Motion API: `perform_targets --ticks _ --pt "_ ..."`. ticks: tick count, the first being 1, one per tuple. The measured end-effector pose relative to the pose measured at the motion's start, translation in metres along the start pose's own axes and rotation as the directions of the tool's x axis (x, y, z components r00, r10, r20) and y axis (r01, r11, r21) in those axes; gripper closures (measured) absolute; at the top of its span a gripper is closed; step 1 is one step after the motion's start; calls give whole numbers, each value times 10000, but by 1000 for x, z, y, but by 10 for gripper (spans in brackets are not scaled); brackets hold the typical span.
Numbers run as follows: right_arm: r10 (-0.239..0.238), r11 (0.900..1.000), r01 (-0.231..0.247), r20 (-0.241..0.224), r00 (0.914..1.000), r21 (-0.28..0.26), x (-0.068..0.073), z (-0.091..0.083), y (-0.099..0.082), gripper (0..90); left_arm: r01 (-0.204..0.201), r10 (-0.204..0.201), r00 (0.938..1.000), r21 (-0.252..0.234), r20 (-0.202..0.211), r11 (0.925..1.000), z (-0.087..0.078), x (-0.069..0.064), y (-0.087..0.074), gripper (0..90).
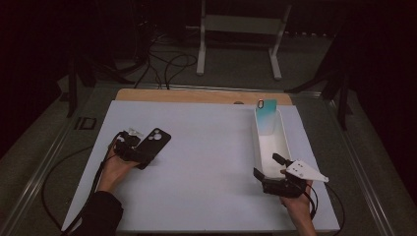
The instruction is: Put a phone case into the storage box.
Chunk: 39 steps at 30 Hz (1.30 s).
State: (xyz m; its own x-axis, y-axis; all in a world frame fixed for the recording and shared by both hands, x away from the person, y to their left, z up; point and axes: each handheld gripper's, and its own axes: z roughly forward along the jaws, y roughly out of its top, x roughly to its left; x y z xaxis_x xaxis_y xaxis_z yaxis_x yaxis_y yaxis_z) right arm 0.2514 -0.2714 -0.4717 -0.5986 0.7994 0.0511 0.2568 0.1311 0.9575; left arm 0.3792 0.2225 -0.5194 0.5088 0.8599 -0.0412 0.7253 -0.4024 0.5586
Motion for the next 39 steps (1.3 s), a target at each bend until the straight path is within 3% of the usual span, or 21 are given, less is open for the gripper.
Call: perform_targets --ticks 17,26,32,39 --pt "-43 10000 43 60 10000 64 1 1 0 96 -91 102 9998 607 -179 9981 -1 -6 5 143" --pt "-25 10000 24 62 10000 90 1 2 1 96 -41 57 9995 527 -296 9986 -2 -8 4 168" --pt "0 10000 0 61 10000 91 1 2 1 96 211 -206 9996 228 -184 9995 -3 -8 3 173" --pt "35 10000 -35 116 9999 27 -2 1 3 96 202 -207 9995 -209 -232 9996 -11 -13 3 170"
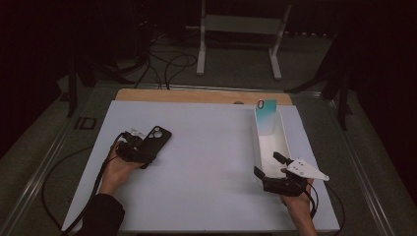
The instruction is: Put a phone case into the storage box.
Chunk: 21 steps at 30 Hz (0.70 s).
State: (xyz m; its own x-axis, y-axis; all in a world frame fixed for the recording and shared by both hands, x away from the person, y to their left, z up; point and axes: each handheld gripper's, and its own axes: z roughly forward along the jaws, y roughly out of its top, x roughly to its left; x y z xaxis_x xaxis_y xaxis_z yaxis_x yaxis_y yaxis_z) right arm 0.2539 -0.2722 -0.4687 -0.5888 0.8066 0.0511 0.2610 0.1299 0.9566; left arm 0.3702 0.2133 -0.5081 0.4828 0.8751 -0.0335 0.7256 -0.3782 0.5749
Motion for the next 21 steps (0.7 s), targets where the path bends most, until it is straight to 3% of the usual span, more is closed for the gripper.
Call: perform_targets --ticks 12,20,21 --pt "7 9997 -3 -155 9999 262 1 1 6 96 -300 301 9995 -1034 -6 9942 -22 -17 -1 167" --pt "70 9982 -58 -205 9998 598 0 4 13 96 -701 710 9975 -1779 -18 9815 -39 -34 -4 165" --pt "23 9979 -9 -222 9998 654 0 5 14 96 -786 808 9967 -1966 32 9773 -43 -39 -4 165"
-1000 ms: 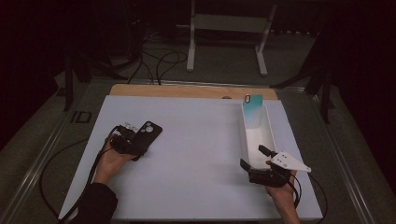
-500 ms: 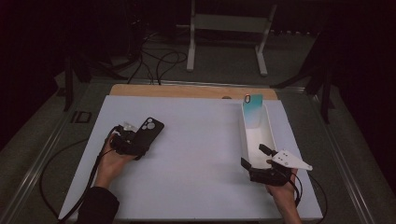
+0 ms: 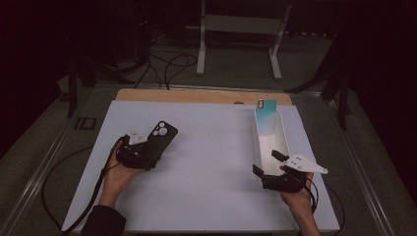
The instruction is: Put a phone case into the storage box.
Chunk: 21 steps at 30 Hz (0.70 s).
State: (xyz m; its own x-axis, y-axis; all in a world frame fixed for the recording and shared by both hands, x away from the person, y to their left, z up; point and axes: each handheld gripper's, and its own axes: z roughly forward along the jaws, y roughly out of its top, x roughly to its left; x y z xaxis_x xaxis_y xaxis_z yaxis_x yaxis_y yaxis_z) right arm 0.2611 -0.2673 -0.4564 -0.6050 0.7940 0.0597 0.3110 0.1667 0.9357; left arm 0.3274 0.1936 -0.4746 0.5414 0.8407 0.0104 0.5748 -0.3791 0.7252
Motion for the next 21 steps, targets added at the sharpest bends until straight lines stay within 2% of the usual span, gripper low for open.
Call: perform_targets --ticks 3,11,15,21 --pt "-62 9997 64 -74 10000 255 2 4 6 96 -122 123 9999 -276 22 9995 -5 -7 1 165" --pt "5 9991 30 -814 9967 423 4 12 22 95 -655 673 9976 -873 176 9940 -15 -30 9 163" --pt "-40 9989 89 -1058 9944 463 5 16 30 95 -971 1012 9945 -1215 278 9878 -17 -43 16 163" --pt "-74 9980 152 -1259 9920 612 10 24 38 96 -1420 1515 9869 -1467 554 9789 -17 -63 26 163"
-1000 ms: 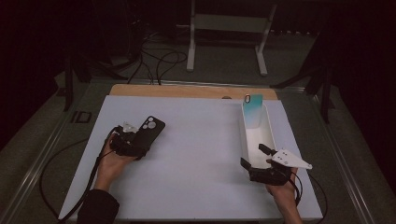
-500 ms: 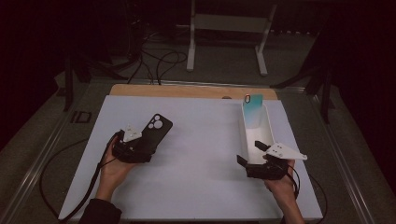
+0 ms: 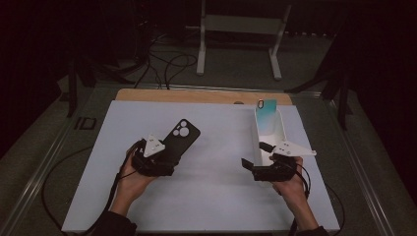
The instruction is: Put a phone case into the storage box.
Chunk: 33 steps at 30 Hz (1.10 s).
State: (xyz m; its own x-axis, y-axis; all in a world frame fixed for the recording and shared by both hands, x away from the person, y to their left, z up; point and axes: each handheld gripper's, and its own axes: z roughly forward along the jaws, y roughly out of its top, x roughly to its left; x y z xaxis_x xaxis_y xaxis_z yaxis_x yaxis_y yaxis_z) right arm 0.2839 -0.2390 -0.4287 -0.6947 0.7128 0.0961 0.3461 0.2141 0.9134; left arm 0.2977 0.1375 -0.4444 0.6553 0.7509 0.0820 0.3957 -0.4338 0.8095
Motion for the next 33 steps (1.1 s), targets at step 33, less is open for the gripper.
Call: perform_targets --ticks 33 --pt "1730 9847 -1659 -1774 9688 539 19 43 25 318 -1310 1471 9773 -1104 1527 9852 25 -80 45 159"
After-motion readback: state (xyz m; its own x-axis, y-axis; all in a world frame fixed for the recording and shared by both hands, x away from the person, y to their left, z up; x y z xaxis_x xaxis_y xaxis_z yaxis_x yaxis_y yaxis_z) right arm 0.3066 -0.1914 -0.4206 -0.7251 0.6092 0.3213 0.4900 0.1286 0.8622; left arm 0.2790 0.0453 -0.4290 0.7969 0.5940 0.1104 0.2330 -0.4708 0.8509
